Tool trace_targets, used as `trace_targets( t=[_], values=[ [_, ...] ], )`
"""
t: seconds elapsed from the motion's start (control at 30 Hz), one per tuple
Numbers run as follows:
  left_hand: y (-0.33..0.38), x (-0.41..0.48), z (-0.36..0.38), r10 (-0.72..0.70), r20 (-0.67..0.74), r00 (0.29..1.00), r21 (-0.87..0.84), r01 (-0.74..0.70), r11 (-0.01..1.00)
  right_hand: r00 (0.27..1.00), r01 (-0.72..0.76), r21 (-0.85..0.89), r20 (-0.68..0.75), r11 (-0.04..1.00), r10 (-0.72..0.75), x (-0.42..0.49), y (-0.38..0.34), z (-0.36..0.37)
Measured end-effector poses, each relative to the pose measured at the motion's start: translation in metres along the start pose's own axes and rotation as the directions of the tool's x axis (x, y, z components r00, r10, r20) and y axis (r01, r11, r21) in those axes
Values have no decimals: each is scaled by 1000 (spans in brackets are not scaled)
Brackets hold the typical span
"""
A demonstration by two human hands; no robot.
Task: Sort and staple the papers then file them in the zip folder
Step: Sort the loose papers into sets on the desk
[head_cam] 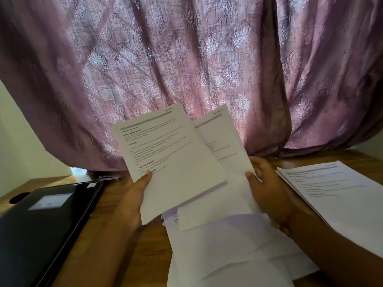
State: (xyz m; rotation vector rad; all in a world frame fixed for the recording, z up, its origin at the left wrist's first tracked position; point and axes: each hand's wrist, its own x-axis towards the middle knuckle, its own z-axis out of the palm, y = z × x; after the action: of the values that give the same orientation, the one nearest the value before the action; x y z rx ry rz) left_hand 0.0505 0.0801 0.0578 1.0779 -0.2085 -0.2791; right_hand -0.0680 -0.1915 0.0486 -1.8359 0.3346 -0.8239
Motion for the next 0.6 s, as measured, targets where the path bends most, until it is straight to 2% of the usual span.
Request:
trace_targets(
  t=[0.13, 0.23, 0.43, 0.6],
  values=[
    [-1, -4, 4, -26, 30, 999, 23, 25, 999, 1000, 14, -44, -2, 999, -14, -1, -3, -2],
    [-5, -4, 6, -12, 36, 999, 50, 10, 999, 1000, 12, 12, 15, 1000, -12, -1, -1, -1],
    [-12, -2, 7, -89, 56, 994, 64, 86, 994, 996, 78, 17, 46, 997, -78, -3, -1, 2],
    [-17, 0, 6, -79, 71, 994, 124, 70, 990, 988, 81, 50, 131, 995, -87, -1, -1, 6]
  ],
)
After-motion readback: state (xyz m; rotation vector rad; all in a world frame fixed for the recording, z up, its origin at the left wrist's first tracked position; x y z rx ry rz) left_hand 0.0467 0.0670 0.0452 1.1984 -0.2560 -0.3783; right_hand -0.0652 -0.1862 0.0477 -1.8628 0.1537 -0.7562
